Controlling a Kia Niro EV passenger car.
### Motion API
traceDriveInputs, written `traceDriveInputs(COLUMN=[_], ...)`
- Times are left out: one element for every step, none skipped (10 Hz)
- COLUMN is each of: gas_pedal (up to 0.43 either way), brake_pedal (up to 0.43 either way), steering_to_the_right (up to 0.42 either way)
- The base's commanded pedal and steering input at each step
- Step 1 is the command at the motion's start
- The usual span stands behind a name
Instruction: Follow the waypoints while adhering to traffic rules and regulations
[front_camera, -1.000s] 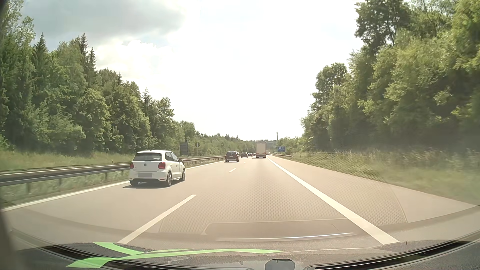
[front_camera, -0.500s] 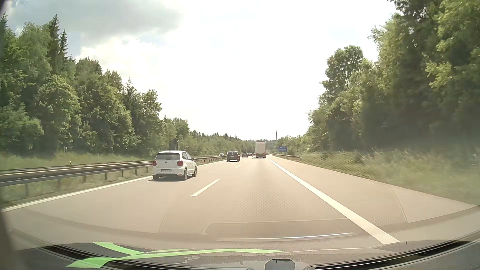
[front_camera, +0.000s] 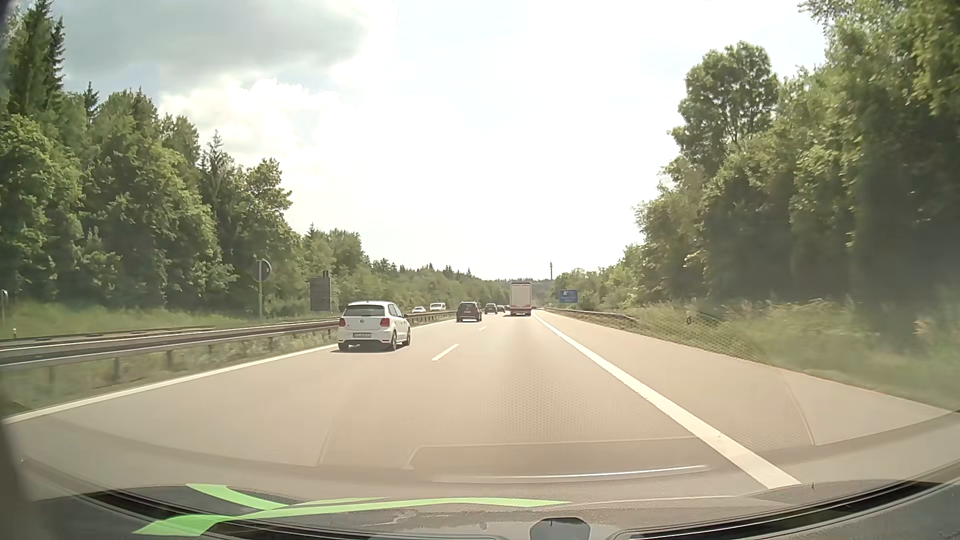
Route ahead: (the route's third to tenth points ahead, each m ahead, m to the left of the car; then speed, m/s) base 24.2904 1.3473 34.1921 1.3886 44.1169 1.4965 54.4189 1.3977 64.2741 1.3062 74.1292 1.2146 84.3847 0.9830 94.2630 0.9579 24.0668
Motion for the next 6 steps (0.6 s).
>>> traceDriveInputs(gas_pedal=[0.209, 0.209, 0.209, 0.209, 0.209, 0.209], brake_pedal=[0.000, 0.000, 0.000, 0.000, 0.000, 0.000], steering_to_the_right=[-0.002, -0.002, -0.002, -0.002, -0.001, -0.002])
